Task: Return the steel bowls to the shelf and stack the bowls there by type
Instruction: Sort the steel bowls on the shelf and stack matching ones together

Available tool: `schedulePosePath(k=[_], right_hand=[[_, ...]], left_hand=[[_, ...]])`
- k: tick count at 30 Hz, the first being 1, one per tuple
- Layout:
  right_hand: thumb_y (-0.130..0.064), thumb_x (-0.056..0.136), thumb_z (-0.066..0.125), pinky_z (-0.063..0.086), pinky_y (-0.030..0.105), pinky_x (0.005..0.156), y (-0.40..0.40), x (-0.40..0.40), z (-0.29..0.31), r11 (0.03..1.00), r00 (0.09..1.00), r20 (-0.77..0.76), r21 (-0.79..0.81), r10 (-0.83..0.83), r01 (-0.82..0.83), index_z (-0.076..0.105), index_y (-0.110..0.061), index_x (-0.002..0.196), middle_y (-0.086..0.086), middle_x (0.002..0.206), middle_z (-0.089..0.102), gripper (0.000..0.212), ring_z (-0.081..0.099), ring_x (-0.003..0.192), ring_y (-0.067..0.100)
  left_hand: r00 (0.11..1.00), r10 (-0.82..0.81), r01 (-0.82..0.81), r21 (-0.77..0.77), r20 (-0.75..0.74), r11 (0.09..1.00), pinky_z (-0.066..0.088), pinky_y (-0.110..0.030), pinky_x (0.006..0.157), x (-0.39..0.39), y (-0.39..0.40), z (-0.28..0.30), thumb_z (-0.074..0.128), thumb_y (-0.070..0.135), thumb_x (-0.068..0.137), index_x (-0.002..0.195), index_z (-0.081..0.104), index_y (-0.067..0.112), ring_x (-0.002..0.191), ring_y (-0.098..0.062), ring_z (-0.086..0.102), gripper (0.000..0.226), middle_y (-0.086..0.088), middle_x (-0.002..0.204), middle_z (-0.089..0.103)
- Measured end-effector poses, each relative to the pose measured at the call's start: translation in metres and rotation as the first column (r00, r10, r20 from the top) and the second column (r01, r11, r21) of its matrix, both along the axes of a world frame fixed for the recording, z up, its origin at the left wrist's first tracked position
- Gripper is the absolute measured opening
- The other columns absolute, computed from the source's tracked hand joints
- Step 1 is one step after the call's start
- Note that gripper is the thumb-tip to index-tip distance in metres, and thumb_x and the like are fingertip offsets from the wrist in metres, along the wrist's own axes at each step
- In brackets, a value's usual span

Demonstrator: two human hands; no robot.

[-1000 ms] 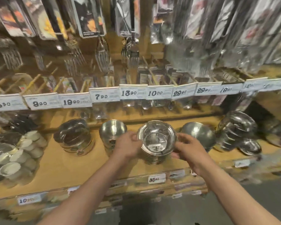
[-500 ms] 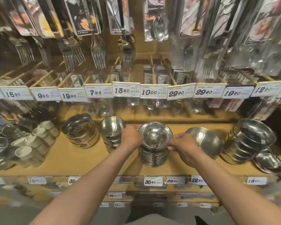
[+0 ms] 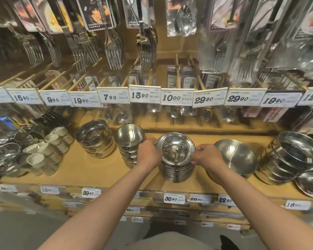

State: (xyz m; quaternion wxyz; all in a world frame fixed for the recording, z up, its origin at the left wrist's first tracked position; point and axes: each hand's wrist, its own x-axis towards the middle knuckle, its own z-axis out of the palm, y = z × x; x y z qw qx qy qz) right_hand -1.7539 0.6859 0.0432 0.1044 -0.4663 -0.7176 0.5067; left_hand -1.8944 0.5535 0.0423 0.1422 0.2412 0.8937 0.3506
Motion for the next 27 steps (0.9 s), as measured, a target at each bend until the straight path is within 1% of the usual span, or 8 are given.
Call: schedulePosePath(k=[5, 9, 12, 14, 17, 21, 24, 27], right_hand=[[-0.003, 0.08, 0.069, 0.059, 0.047, 0.086, 0.001, -0.002, -0.004, 1.0, 1.0, 0.025, 0.022, 0.003, -0.004, 0.064, -0.011, 0.071, 0.005, 0.061, 0.065, 0.013, 0.065, 0.063, 0.017], [-0.015, 0.084, 0.068, 0.057, 0.042, 0.084, 0.004, -0.006, -0.001, 0.997, 0.994, 0.112, 0.079, 0.018, -0.027, 0.06, -0.017, 0.07, 0.008, 0.065, 0.068, 0.016, 0.064, 0.065, 0.02], [-0.018, 0.083, 0.064, 0.055, 0.034, 0.084, 0.005, -0.01, 0.002, 0.985, 0.982, 0.184, 0.159, 0.034, -0.063, 0.067, -0.014, 0.077, 0.008, 0.067, 0.067, 0.007, 0.059, 0.067, 0.018], [-0.016, 0.082, 0.063, 0.054, 0.031, 0.076, 0.004, -0.012, 0.004, 0.975, 0.973, 0.224, 0.199, 0.049, -0.095, 0.072, -0.012, 0.079, 0.009, 0.07, 0.068, 0.01, 0.056, 0.069, 0.018], [-0.016, 0.082, 0.065, 0.039, 0.024, 0.053, 0.002, -0.013, 0.007, 0.973, 0.966, 0.248, 0.198, 0.067, -0.118, 0.07, -0.013, 0.078, 0.007, 0.069, 0.067, 0.007, 0.054, 0.065, 0.016], [-0.016, 0.082, 0.066, 0.036, 0.02, 0.05, 0.002, -0.013, 0.005, 0.979, 0.973, 0.228, 0.188, 0.038, -0.083, 0.069, -0.013, 0.073, 0.003, 0.062, 0.064, 0.01, 0.052, 0.055, 0.012], [-0.015, 0.081, 0.064, 0.039, 0.023, 0.053, 0.001, -0.013, 0.004, 0.977, 0.976, 0.218, 0.199, 0.025, -0.07, 0.062, -0.013, 0.063, 0.006, 0.064, 0.064, 0.018, 0.053, 0.059, 0.015], [-0.014, 0.08, 0.065, 0.05, 0.027, 0.069, 0.001, -0.011, 0.001, 0.981, 0.979, 0.205, 0.186, 0.014, -0.053, 0.055, -0.016, 0.06, 0.008, 0.068, 0.064, 0.023, 0.056, 0.068, 0.017]], left_hand=[[0.999, 0.008, -0.007, -0.013, 0.033, 1.0, 0.04, -0.024, 0.059, 0.002, -0.001, 0.0, 0.064, 0.006, 0.089, 0.096, 0.074, 0.012, 0.076, -0.021, 0.062, 0.013, -0.004, 0.09, 0.073], [0.995, 0.038, -0.035, -0.039, 0.093, 0.999, 0.038, -0.024, 0.048, 0.004, -0.001, 0.0, 0.064, 0.008, 0.091, 0.099, 0.071, 0.011, 0.073, -0.021, 0.061, 0.012, -0.007, 0.091, 0.071], [0.993, 0.049, -0.044, -0.046, 0.111, 0.998, 0.037, -0.025, 0.046, 0.002, 0.001, 0.001, 0.062, 0.008, 0.091, 0.096, 0.07, 0.006, 0.07, -0.022, 0.058, 0.009, -0.012, 0.094, 0.071], [0.992, 0.049, -0.043, -0.055, 0.12, 0.998, 0.04, -0.027, 0.049, 0.001, 0.002, 0.002, 0.063, 0.008, 0.091, 0.097, 0.071, 0.004, 0.074, -0.027, 0.062, 0.012, -0.014, 0.096, 0.071], [0.99, 0.058, -0.051, -0.055, 0.128, 0.997, 0.041, -0.026, 0.051, -0.001, 0.003, 0.004, 0.064, 0.008, 0.089, 0.094, 0.073, 0.005, 0.073, -0.027, 0.062, 0.011, -0.014, 0.094, 0.073], [0.992, 0.068, -0.061, -0.067, 0.107, 0.996, 0.056, -0.033, 0.062, -0.003, 0.004, 0.004, 0.067, 0.006, 0.086, 0.088, 0.076, 0.008, 0.083, -0.026, 0.071, 0.01, -0.01, 0.09, 0.074], [0.991, 0.073, -0.066, -0.063, 0.11, 0.996, 0.058, -0.037, 0.068, -0.003, 0.004, 0.002, 0.067, 0.003, 0.085, 0.086, 0.076, 0.007, 0.085, -0.028, 0.071, 0.01, -0.01, 0.089, 0.074], [0.99, 0.066, -0.058, -0.064, 0.122, 0.996, 0.055, -0.033, 0.067, -0.004, 0.004, -0.001, 0.07, 0.007, 0.085, 0.1, 0.075, 0.009, 0.091, -0.028, 0.071, 0.015, -0.009, 0.097, 0.074]])
